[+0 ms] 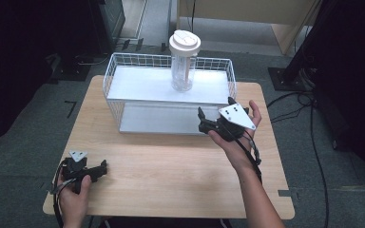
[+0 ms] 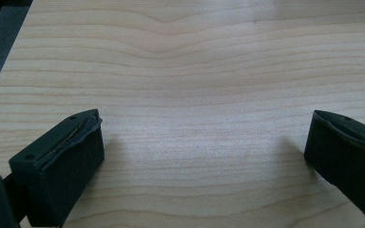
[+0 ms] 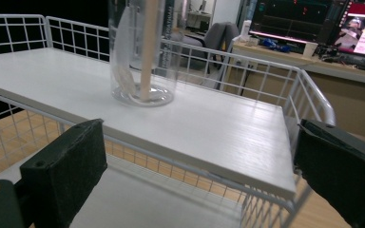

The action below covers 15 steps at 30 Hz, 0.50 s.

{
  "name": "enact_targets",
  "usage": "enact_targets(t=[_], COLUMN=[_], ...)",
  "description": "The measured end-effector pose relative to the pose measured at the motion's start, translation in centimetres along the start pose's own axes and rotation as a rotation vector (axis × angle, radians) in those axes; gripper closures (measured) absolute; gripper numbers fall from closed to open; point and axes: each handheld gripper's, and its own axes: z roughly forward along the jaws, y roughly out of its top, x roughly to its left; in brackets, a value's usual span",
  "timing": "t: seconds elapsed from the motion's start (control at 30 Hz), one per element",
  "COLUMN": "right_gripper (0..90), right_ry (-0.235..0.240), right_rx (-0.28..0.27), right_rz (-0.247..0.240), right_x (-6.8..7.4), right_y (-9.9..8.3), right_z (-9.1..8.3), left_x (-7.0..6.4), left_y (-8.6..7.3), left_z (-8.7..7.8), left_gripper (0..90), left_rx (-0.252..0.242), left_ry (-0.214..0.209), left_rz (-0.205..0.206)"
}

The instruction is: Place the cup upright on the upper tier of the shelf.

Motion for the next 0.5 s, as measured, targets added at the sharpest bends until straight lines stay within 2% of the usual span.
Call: enact_targets(t=[0.5], right_gripper=[3.8], right_ry=[-0.046], right_rx=[0.025], right_rz=[0.051], right_x=[-3.1], right_y=[-4.0], right_z=[-3.5], left_x=[0.0], left_y=[0.0], left_z=[0.0], left_gripper=[0.0], left_rx=[0.000], left_ry=[0.000], left_rz=[0.000])
